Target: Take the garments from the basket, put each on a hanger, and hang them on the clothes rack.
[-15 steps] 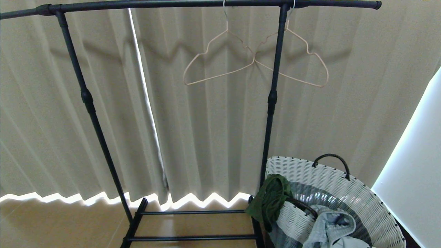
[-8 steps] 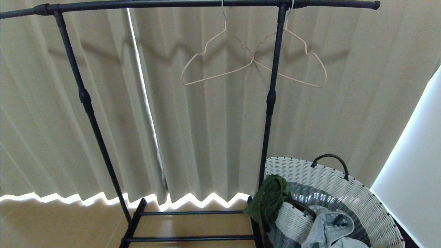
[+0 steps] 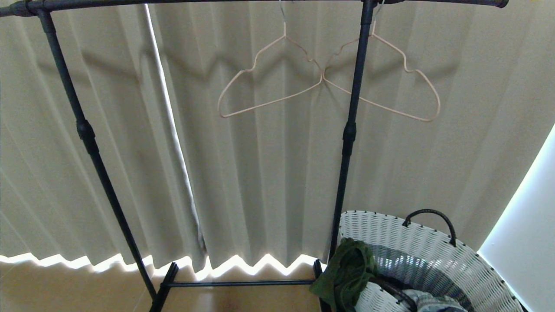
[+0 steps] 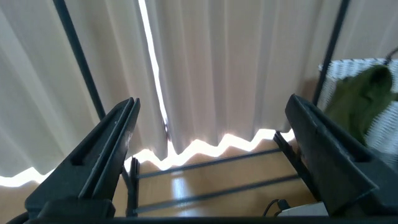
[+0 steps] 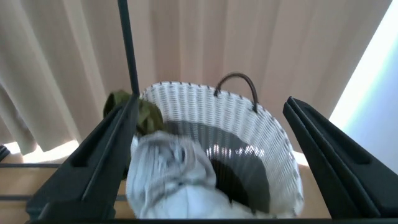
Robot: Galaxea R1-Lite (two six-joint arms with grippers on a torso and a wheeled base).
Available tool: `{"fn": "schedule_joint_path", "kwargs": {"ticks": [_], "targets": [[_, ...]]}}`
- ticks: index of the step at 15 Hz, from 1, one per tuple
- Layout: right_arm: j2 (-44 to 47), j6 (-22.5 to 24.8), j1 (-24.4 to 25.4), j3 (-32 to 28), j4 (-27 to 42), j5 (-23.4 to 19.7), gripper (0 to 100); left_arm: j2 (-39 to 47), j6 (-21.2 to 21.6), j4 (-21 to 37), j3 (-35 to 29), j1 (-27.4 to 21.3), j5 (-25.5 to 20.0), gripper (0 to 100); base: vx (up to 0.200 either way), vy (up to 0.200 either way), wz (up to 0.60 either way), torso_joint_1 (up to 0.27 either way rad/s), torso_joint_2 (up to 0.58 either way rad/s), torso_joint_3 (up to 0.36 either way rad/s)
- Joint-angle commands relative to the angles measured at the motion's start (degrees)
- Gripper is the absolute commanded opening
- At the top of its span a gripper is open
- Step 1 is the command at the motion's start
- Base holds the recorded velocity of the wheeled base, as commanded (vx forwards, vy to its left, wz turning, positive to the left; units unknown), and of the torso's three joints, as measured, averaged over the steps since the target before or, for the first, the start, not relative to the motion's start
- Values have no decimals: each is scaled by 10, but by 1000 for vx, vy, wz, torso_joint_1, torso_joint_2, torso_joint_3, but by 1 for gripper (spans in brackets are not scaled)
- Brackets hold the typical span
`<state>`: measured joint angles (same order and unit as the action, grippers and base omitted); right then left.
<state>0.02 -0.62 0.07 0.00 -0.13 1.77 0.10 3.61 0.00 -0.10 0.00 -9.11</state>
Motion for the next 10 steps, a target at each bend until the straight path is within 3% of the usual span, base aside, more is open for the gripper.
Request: {"fn": "schedule_joint_path", "kwargs": {"ticks": [1,4,10], "targets": [[0,0,0,0,0,0,100,0,0,0,0,0,0,100,0,0,0,0,0,0],[0,-3,0,0,-1,1,100,0,0,0,0,0,0,100,0,0,0,0,0,0],[0,59,0,0,6,-27,100,0,0,0,0,0,0,100,0,0,0,0,0,0]]}}
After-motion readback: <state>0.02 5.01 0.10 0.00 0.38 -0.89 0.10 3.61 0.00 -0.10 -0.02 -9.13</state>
